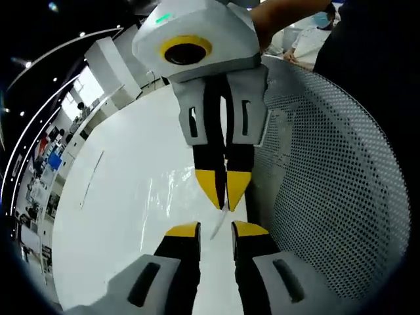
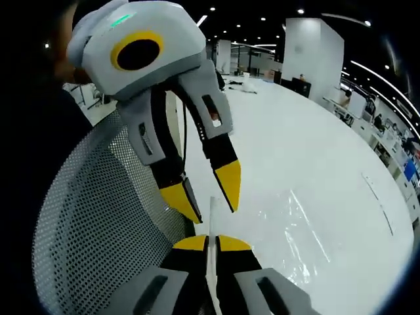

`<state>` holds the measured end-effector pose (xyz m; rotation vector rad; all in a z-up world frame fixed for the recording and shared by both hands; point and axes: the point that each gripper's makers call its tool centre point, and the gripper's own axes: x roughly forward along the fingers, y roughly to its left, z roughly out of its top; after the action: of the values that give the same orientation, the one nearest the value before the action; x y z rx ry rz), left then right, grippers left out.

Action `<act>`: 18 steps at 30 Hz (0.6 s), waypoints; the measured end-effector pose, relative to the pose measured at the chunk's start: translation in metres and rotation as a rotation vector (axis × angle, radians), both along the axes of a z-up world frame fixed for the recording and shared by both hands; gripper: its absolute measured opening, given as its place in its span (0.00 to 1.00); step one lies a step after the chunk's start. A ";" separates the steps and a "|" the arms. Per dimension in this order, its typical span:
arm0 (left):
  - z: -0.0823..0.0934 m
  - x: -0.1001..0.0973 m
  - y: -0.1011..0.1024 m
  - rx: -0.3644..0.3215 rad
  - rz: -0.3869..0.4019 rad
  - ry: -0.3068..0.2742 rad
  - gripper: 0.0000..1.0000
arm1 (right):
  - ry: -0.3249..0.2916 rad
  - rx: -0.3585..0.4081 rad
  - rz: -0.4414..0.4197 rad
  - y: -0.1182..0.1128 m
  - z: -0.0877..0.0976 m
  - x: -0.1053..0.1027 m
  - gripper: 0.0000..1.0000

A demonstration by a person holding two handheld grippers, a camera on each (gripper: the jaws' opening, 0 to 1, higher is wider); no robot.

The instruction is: Open the resealable bag by pulling the two sides of the seal apart until the entire bag opening is separated and visibly accessible.

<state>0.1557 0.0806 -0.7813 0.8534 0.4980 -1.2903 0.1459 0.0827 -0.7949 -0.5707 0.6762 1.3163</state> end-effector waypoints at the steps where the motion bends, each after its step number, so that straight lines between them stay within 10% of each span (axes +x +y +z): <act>1: -0.001 -0.001 -0.001 0.000 0.000 0.010 0.14 | 0.001 0.000 -0.003 0.000 0.000 0.000 0.00; 12: -0.014 -0.004 -0.005 0.033 -0.064 -0.029 0.00 | -0.005 -0.014 -0.002 0.000 -0.007 -0.002 0.00; 18: -0.012 -0.005 -0.006 0.021 -0.093 -0.037 0.00 | -0.119 -0.012 0.045 0.005 -0.005 0.000 0.02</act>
<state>0.1512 0.0745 -0.7932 0.9254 0.4478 -1.3534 0.1459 0.0873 -0.7998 -0.6720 0.5771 1.3101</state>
